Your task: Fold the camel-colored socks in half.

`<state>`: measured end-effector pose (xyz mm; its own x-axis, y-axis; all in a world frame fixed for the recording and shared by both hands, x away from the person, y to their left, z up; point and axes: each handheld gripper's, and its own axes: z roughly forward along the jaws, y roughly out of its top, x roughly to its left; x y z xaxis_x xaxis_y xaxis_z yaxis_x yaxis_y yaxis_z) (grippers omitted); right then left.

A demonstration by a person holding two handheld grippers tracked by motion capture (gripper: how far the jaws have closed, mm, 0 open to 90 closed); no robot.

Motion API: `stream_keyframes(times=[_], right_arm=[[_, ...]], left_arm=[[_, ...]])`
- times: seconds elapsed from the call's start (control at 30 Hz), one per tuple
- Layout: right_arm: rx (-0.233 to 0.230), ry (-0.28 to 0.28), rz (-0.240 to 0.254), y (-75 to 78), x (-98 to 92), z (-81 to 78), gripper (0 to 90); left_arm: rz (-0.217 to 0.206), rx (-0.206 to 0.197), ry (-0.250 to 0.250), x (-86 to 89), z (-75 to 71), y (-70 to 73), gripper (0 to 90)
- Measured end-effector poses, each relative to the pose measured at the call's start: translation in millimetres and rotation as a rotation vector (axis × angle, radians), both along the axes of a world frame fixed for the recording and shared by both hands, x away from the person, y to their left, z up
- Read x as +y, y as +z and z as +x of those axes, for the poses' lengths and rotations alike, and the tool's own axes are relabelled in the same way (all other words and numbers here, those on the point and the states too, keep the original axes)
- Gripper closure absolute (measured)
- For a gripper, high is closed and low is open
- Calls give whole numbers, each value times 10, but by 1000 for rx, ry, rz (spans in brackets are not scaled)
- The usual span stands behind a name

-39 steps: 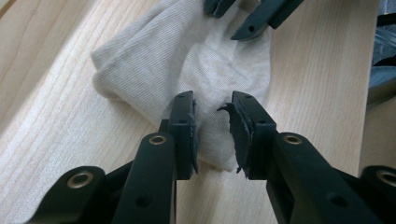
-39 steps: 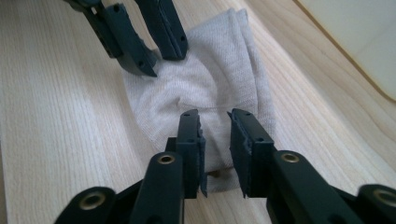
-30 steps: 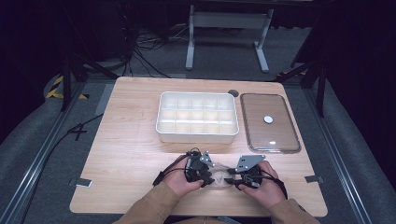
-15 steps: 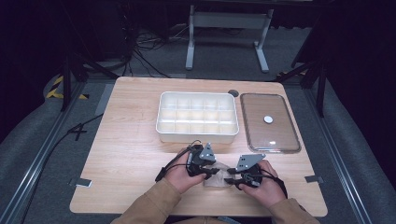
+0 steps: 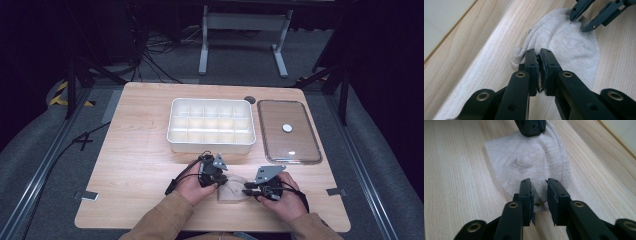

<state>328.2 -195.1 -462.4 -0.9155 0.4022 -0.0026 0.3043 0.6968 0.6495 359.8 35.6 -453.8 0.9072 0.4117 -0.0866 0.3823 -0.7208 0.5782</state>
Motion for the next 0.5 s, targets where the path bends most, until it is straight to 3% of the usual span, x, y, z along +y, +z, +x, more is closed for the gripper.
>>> stream_keyframes(times=[0.13, 0.5], right_arm=[[22, -3, -13, -2, -15, 6, 864], [47, -18, 11, -29, -44, 22, 891]], left_arm=[[1, 11, 6, 9, 4, -8, 862], [-8, 20, 9, 19, 17, -18, 859]])
